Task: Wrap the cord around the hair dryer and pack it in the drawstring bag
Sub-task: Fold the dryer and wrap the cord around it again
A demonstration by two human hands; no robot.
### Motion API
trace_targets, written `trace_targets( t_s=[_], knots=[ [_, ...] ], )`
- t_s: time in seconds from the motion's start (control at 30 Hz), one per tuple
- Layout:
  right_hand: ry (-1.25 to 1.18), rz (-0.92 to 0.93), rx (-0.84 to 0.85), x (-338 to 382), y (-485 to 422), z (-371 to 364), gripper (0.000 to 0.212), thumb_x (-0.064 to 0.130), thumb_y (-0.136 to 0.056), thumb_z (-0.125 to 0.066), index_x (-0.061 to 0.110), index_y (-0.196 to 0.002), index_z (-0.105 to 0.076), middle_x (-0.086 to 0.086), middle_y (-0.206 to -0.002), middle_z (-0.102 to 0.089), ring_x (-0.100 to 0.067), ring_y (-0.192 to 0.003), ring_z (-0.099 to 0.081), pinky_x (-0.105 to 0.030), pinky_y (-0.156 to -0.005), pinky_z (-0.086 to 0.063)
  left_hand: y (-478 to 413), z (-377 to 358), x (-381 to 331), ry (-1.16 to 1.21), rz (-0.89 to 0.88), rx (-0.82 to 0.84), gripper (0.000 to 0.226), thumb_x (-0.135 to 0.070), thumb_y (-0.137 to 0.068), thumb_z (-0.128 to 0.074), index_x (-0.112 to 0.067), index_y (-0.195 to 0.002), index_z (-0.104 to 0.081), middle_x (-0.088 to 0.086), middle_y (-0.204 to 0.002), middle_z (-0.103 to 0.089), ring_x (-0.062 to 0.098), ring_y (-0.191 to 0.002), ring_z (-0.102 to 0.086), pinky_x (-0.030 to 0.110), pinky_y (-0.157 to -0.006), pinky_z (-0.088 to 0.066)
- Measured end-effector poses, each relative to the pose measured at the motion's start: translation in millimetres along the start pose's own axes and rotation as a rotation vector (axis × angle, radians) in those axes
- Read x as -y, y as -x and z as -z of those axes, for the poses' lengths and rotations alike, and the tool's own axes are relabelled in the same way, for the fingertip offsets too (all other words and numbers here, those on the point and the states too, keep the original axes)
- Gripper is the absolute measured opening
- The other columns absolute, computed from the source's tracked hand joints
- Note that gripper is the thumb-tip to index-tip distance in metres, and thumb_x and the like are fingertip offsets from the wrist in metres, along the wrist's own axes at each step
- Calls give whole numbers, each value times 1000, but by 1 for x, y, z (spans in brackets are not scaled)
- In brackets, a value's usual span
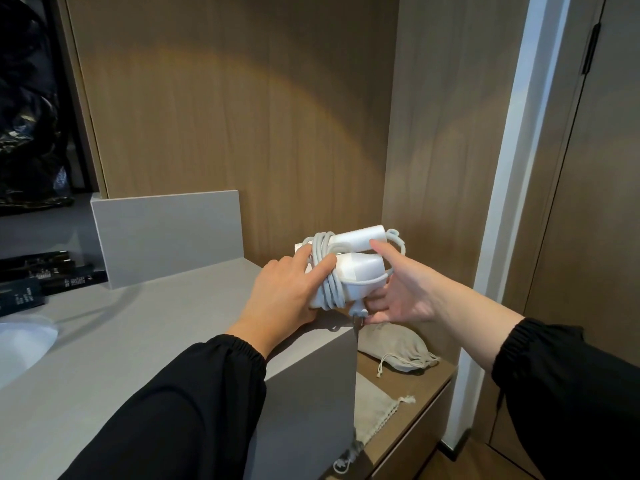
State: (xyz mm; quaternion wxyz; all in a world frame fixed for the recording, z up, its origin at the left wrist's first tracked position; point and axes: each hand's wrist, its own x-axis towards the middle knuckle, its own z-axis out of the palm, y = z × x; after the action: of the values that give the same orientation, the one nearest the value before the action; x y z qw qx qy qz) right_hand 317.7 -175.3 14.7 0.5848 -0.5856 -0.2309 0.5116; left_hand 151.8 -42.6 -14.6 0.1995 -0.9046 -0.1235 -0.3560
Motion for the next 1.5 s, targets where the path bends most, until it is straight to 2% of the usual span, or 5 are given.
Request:
trace_targets(
  t_s=[0.13, 0.87, 1.03, 1.23, 1.5],
  knots=[
    [76, 33, 27, 0, 2, -3, 118, 54, -50, -81, 17, -148, -26, -26, -140, -47, -44, -126, -49, -56, -107, -35, 0, -4, 1, 1, 20, 21, 73, -35, -63, -77, -22, -125, -42, 14, -108, -55, 27, -58, -48, 30, -48, -38],
    [-155, 107, -169, -15, 21, -8, 36, 33, -85, -66, 13, -112, -55, -22, -113, -63, -39, -100, -63, -51, -75, -52, -3, -2, -13, 4, 8, 18, 95, -41, -63, -79, -26, -142, -29, 18, -131, -49, 31, -85, -59, 36, -67, -48],
    [-176, 120, -166, -14, 38, 3, 43, 36, -84, -66, 13, -118, -55, -21, -116, -62, -40, -106, -60, -56, -95, -47, -8, 4, -31, 68, 100, 12, 102, -36, -55, -82, -25, -141, -29, 20, -128, -51, 38, -108, -55, 43, -79, -49],
    [-187, 170, -236, -13, 72, 26, 36, 38, -85, -65, 14, -110, -56, -19, -113, -60, -40, -108, -57, -57, -101, -42, -23, 17, -64, 550, 475, 130, 92, -18, -72, -71, -27, -149, -20, 11, -155, -14, 31, -141, -19, 43, -112, -25],
    [-216, 213, -351, -14, 124, 62, 28, 37, -87, -62, 10, -92, -54, -19, -93, -63, -35, -81, -62, -52, -92, -50, -48, 34, -127, 1183, 663, 156, 68, -23, -90, -56, -27, -148, -21, 7, -144, -33, 18, -114, -47, 23, -85, -39]
  ],
)
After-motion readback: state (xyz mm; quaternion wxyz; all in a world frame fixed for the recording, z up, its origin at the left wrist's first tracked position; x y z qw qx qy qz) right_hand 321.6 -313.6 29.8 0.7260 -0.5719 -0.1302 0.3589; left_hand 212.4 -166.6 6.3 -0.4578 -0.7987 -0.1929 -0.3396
